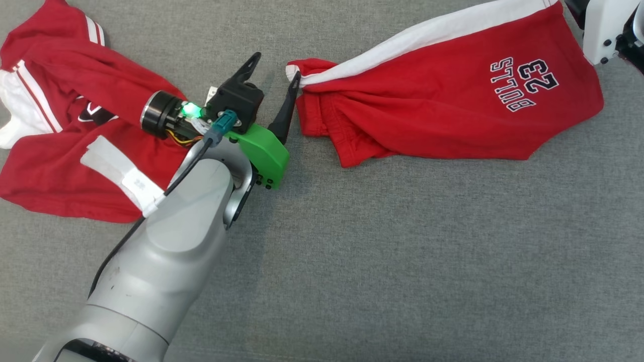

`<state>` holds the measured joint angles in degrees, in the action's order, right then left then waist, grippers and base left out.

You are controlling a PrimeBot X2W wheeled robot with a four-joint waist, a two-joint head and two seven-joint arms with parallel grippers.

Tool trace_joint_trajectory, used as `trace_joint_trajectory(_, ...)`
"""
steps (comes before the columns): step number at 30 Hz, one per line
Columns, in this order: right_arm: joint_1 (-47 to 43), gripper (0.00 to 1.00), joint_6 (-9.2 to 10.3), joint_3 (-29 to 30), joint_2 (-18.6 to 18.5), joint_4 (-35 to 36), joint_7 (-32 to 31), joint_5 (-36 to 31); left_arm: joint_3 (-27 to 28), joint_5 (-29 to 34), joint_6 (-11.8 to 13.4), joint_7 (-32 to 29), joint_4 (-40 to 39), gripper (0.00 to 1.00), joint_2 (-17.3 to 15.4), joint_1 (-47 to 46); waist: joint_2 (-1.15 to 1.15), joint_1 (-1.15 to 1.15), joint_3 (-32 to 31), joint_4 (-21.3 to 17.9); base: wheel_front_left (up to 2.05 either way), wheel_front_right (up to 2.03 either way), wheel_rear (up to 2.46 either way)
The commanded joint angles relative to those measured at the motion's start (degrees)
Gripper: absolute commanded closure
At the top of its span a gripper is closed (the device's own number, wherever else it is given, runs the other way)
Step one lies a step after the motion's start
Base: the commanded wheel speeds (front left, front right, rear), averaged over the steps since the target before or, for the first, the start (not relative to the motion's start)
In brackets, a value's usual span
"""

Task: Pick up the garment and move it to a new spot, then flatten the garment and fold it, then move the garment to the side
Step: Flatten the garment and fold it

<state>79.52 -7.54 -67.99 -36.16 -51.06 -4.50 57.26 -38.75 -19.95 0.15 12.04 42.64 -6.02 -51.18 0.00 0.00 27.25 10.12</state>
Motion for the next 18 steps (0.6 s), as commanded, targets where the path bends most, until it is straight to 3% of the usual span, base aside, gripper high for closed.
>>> trace_joint_trajectory(1,-1.4,0.0,0.1,0.0,0.4,-0.4,1.6,0.7,0.7,0.1,1.0,0.8,0.3,0.0,-0.6,-0.6,0.0,0.0,-1.8,-0.7,0.0,0.0,0.0)
trace_joint_trajectory(10,-9.8,0.0,0.09,1.6,3.1,0.3,17.0,2.8,5.7,-3.3,3.7,3.0,-3.4,0.0,-2.6,5.3,0.0,0.0,-9.7,-3.5,0.0,0.0,0.0)
trace_joint_trajectory(13,-13.6,0.0,0.09,2.7,3.8,0.9,19.3,1.7,7.8,-4.8,3.9,3.1,-6.3,0.0,-3.4,9.1,0.0,0.0,-12.1,-4.5,0.0,0.0,0.0)
trace_joint_trajectory(15,-15.7,0.0,0.1,6.1,4.5,2.1,19.8,0.5,9.5,-5.2,4.2,3.2,-9.3,0.0,-4.0,12.0,0.0,0.0,-13.7,-5.3,0.0,0.0,0.0)
trace_joint_trajectory(18,-22.0,0.0,0.09,15.8,5.3,5.9,19.7,-3.5,12.6,-5.4,4.5,3.2,-14.6,0.0,-4.8,17.7,0.0,0.0,-15.5,-6.6,0.0,0.0,0.0)
